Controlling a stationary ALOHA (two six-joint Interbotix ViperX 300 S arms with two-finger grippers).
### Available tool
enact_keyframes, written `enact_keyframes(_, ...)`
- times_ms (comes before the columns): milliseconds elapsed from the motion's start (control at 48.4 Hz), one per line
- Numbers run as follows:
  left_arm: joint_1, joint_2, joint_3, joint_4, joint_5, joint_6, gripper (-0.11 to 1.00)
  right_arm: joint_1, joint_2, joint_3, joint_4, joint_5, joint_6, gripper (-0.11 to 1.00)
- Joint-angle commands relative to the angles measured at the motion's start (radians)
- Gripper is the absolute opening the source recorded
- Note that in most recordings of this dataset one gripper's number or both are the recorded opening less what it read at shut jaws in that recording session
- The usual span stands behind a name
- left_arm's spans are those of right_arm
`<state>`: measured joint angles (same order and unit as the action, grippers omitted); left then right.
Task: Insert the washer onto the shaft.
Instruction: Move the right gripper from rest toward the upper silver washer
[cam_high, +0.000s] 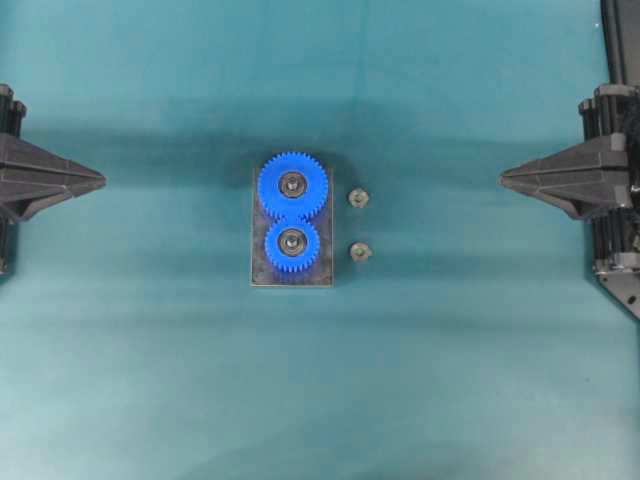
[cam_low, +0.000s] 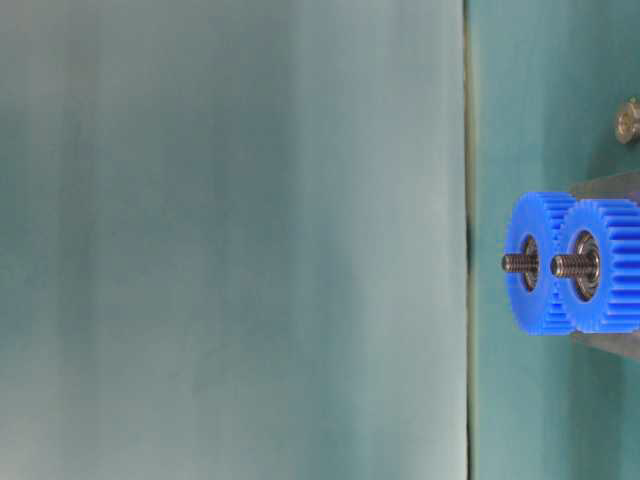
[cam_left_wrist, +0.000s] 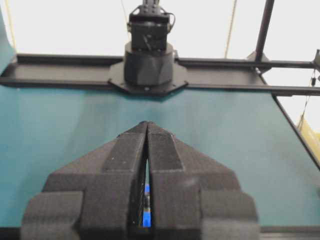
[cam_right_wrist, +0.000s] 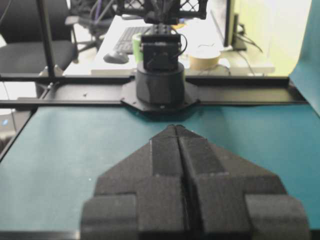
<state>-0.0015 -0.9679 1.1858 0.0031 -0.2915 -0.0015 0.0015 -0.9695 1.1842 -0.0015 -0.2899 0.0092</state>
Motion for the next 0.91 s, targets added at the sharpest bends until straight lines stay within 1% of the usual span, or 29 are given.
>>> enact_keyframes(0,-0.011,0.012,-0.051,0.008,-0.006,-0.048,0.00,-0.008,0.015,-0.025,0.009,-0.005,0.003,0.01)
enact_keyframes(62,-0.011,0.020,-0.060,0.008,-0.002,-0.066,0.00,-0.011,0.017,-0.038,0.064,0.043,0.015,0.02)
enact_keyframes(124,-0.011,0.028,-0.060,0.008,0.011,-0.069,0.00,-0.020,0.023,-0.060,0.117,0.126,0.035,0.00)
enact_keyframes(165,-0.011,0.037,-0.060,0.008,0.026,-0.069,0.00,-0.032,0.028,-0.072,0.138,0.189,0.049,-0.01)
enact_keyframes(206,-0.011,0.046,-0.069,0.008,0.051,-0.071,0.00,-0.043,0.035,-0.087,0.147,0.252,0.061,-0.01)
enact_keyframes(248,-0.011,0.057,-0.083,0.008,0.086,-0.071,0.00,-0.051,0.051,-0.115,0.147,0.327,0.077,-0.01)
enact_keyframes(289,-0.011,0.074,-0.101,0.008,0.127,-0.069,0.00,-0.054,0.067,-0.135,0.147,0.376,0.086,-0.01)
enact_keyframes(372,-0.009,0.117,-0.140,0.014,0.222,-0.063,0.00,-0.069,0.121,-0.176,0.147,0.457,0.091,-0.01)
enact_keyframes(454,-0.008,0.158,-0.153,0.014,0.275,-0.054,0.00,-0.081,0.193,-0.213,0.147,0.511,0.091,-0.01)
enact_keyframes(661,-0.008,0.252,-0.164,0.014,0.291,-0.041,0.00,-0.118,0.430,-0.301,0.141,0.589,0.091,-0.01)
enact_keyframes(784,-0.008,0.298,-0.179,0.014,0.291,-0.041,0.00,-0.141,0.540,-0.362,0.141,0.624,0.092,-0.01)
enact_keyframes(888,-0.008,0.324,-0.192,0.014,0.291,-0.040,0.00,-0.153,0.629,-0.416,0.141,0.678,0.089,-0.01)
